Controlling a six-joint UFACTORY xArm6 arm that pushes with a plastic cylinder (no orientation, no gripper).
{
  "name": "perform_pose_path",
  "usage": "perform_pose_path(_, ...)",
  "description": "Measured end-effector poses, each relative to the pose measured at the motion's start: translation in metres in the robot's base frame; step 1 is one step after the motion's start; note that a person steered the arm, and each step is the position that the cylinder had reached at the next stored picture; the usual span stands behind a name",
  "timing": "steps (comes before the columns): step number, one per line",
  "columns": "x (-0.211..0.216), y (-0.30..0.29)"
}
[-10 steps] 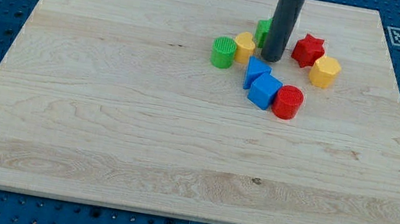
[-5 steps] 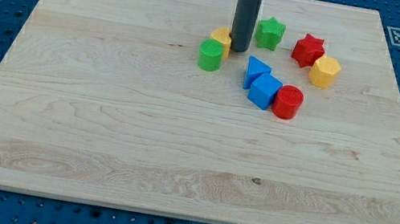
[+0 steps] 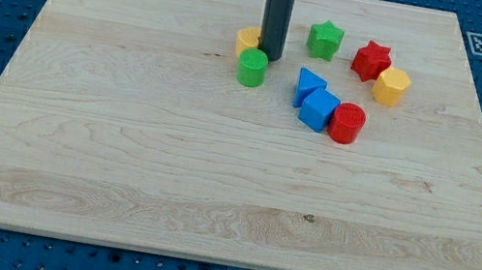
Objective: Place the yellow heart at the top left corner of the board
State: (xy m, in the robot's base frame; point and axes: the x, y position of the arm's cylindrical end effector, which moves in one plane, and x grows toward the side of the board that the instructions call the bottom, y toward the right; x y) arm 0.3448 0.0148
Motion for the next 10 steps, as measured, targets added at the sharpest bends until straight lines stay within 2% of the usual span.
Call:
perform_pose_path(4,-0.013,-0.039)
perform_pose_path(10,-0.018,-0.066)
